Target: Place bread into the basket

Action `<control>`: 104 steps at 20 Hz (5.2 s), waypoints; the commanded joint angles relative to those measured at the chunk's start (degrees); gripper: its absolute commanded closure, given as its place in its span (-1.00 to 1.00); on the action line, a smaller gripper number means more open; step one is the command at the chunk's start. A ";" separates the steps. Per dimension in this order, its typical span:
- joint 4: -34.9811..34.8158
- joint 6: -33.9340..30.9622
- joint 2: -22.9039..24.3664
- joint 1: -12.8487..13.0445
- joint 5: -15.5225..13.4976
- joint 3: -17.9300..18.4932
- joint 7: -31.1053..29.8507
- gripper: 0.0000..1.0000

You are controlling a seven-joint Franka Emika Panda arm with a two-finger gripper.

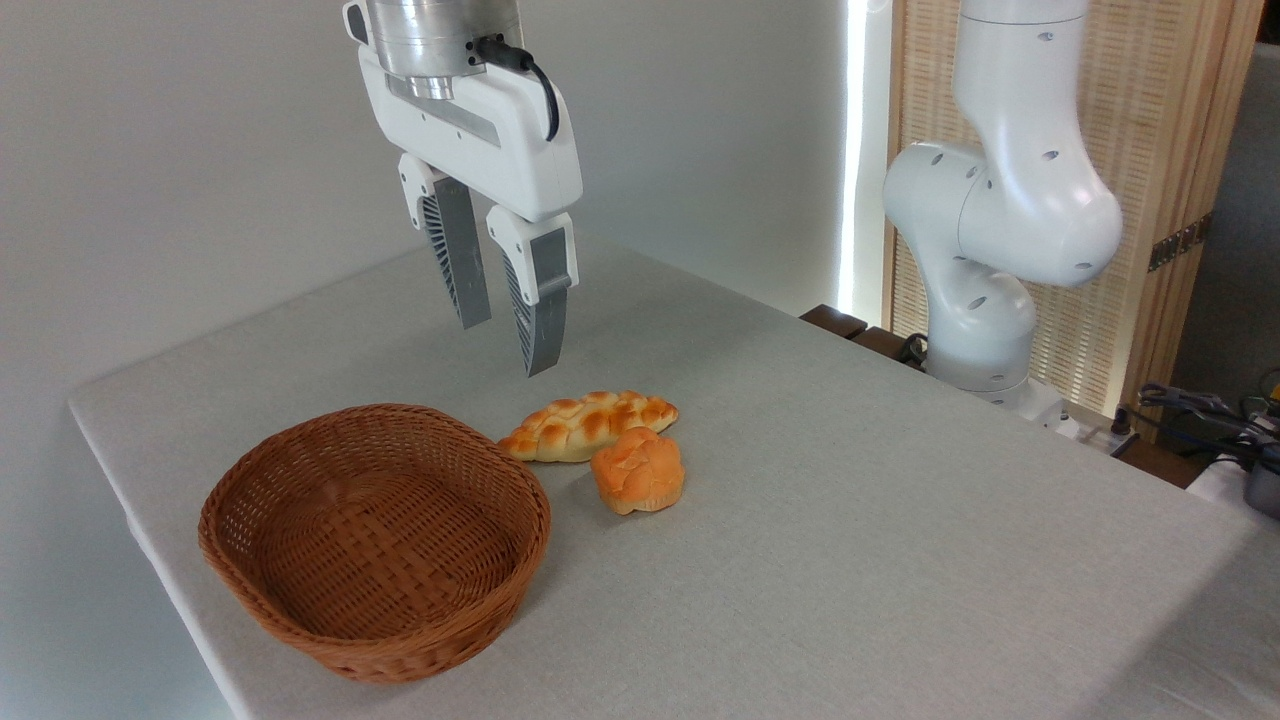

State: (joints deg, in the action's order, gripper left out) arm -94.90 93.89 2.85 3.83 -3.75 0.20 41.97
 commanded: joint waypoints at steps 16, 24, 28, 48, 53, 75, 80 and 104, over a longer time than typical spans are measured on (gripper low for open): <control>-23.01 8.21 9.97 0.83 0.59 -0.12 7.33 -1.00; -35.35 16.51 11.39 3.20 0.68 -0.29 7.86 -1.00; -36.66 17.64 10.86 3.20 0.68 -0.29 7.86 -0.81; -36.33 17.66 10.25 3.29 0.68 -0.12 11.99 0.83; -30.00 10.63 10.07 3.29 0.68 0.50 14.01 0.87; -5.03 22.39 -13.04 3.29 8.59 -2.14 18.23 -0.70; -5.82 22.31 -13.57 3.29 8.50 -2.40 18.15 -1.00; -0.55 1.04 0.23 -1.28 0.68 -1.70 1.19 -1.00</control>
State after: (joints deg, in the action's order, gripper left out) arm -98.12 96.09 4.66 2.62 -2.78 -1.83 43.98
